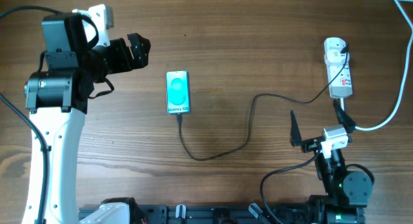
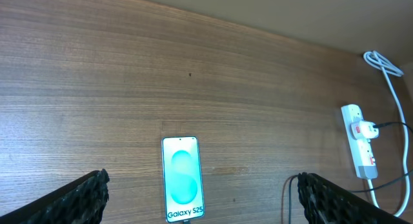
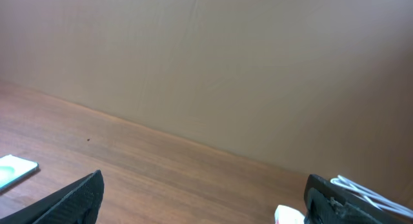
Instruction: Plug charger to phone and switch on socket
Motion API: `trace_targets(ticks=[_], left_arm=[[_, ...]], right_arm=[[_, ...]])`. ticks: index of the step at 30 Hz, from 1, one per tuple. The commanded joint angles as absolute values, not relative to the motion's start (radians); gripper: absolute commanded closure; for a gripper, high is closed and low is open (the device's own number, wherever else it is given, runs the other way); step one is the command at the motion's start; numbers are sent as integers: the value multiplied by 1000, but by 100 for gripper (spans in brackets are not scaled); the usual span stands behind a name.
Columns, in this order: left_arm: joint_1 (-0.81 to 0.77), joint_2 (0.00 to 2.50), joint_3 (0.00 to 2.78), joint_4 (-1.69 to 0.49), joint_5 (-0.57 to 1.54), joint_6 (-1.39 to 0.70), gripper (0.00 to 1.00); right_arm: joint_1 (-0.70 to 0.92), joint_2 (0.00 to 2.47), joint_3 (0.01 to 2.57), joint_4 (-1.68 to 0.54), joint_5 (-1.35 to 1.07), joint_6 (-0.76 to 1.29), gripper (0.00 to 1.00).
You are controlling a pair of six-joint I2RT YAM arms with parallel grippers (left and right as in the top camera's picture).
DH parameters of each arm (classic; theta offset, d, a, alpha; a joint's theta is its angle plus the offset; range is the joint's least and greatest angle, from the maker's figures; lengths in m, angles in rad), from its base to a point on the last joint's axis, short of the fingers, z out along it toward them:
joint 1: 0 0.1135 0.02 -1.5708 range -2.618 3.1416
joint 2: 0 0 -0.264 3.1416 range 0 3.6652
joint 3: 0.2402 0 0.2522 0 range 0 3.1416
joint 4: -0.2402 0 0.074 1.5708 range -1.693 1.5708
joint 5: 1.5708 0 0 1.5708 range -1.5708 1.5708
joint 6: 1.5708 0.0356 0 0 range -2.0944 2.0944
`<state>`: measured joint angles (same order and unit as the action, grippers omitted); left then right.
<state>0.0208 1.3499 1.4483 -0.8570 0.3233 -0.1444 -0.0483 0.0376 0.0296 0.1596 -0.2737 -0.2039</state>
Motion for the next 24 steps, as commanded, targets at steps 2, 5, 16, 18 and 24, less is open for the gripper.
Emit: trace_targets(ticks=[2, 5, 16, 18, 24], left_arm=[[25, 1343, 1453, -854, 332, -146, 0], [25, 1343, 1453, -854, 332, -146, 0], [25, 1343, 1453, -854, 332, -146, 0], [25, 1343, 1453, -854, 332, -146, 0], [25, 1343, 1453, -854, 332, -146, 0]], right_arm=[[-37, 3, 5, 152, -293, -207, 0], [-36, 3, 5, 126, -287, -208, 0], [-36, 3, 5, 63, -111, -48, 0], [-36, 3, 5, 73, -57, 4, 0], [-36, 3, 5, 2, -68, 3, 0]])
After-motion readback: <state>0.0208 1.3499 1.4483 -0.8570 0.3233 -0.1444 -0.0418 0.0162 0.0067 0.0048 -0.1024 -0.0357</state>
